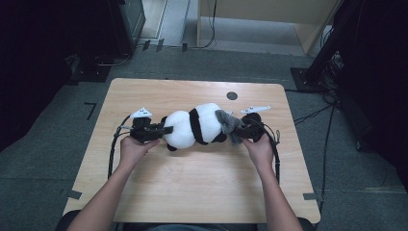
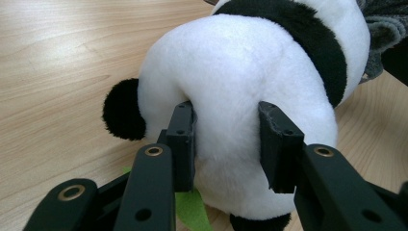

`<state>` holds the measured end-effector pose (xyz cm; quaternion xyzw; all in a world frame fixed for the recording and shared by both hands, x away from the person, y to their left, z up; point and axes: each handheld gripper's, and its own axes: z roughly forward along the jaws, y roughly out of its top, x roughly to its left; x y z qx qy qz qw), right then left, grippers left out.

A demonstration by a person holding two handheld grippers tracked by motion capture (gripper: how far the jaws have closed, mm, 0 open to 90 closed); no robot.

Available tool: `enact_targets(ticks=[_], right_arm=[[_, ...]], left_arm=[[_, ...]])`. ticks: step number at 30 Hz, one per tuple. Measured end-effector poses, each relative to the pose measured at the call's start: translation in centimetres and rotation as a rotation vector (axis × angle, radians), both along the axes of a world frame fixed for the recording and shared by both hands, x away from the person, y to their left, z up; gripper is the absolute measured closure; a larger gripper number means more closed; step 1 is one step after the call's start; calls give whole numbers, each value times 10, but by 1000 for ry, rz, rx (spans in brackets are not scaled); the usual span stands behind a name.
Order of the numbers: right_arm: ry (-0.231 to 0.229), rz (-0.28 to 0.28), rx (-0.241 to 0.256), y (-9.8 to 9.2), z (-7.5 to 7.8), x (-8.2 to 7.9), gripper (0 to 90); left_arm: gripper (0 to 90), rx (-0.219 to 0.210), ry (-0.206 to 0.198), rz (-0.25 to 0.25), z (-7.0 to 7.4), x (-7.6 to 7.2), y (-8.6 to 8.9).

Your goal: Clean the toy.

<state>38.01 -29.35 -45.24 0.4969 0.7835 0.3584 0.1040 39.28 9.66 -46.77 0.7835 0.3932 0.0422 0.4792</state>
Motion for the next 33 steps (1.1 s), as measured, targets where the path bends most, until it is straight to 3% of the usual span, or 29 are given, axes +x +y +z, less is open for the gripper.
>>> enact_targets(ticks=[3, 6, 12, 15, 20, 26, 33], right_arm=[[25, -38, -65, -8, -3, 1, 778], [33, -82, -14, -20, -2, 2, 778], [-95, -75, 78, -23, 32, -10, 778], [-151, -24, 97, -7, 49, -17, 778], [-211, 109, 72, 42, 63, -25, 777], [-201, 226, 25, 94, 47, -23, 775], [-151, 293, 50, 121, 28, -19, 769]], left_arm=[[622, -3, 7, 3, 0, 1, 1], [621, 3, 0, 2, 0, 1, 1], [621, -4, -7, -2, 1, 2, 2], [623, -9, -9, -3, 1, 1, 1], [627, -15, -2, -5, 1, 1, 1], [629, -20, 2, -8, 2, -1, 0], [631, -20, 4, -4, 2, -3, -2]])
